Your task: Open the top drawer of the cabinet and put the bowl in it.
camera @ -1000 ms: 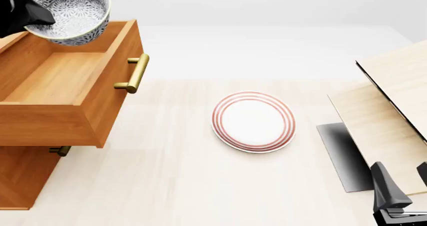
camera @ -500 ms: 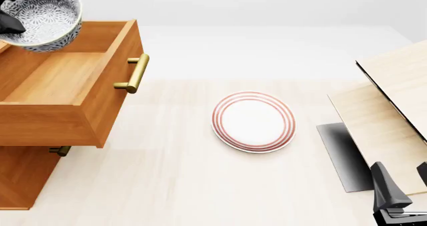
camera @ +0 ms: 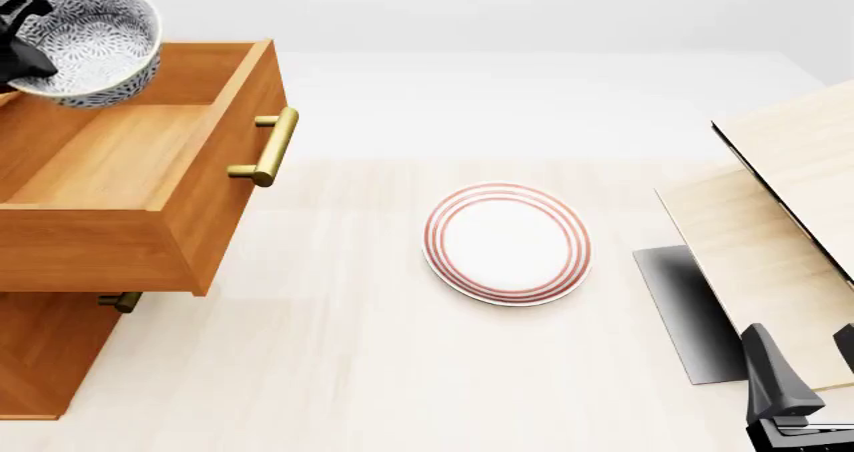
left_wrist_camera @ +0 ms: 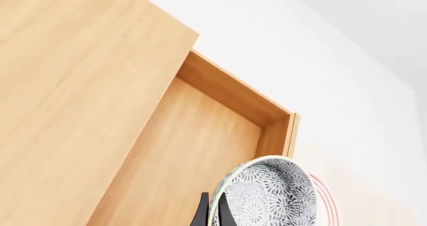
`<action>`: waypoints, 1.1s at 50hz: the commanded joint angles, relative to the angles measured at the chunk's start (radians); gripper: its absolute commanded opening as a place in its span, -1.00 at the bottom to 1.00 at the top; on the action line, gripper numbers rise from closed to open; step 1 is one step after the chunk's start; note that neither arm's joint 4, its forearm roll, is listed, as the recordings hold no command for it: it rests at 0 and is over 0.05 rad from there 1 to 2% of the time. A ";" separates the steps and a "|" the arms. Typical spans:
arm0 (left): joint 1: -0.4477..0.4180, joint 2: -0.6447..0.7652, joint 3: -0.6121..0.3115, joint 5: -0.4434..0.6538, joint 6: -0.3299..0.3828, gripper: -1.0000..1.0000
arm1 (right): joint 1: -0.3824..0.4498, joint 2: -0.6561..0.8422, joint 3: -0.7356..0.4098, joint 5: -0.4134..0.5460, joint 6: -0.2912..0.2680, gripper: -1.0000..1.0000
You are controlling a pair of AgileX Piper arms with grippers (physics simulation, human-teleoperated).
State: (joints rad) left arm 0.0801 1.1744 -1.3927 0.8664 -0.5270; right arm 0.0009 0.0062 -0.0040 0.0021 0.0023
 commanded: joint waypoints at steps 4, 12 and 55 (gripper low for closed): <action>0.028 0.056 0.032 -0.065 0.003 -1.00 | -0.001 0.000 0.001 -0.001 -0.001 1.00; 0.030 0.088 0.090 -0.126 -0.003 -1.00 | 0.000 -0.001 0.001 -0.001 -0.001 1.00; 0.063 0.207 0.185 -0.275 0.001 -1.00 | 0.000 0.000 0.001 -0.001 -0.001 1.00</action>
State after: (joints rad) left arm 0.1334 1.3678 -1.2164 0.6148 -0.5326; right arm 0.0009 0.0062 -0.0040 0.0022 0.0023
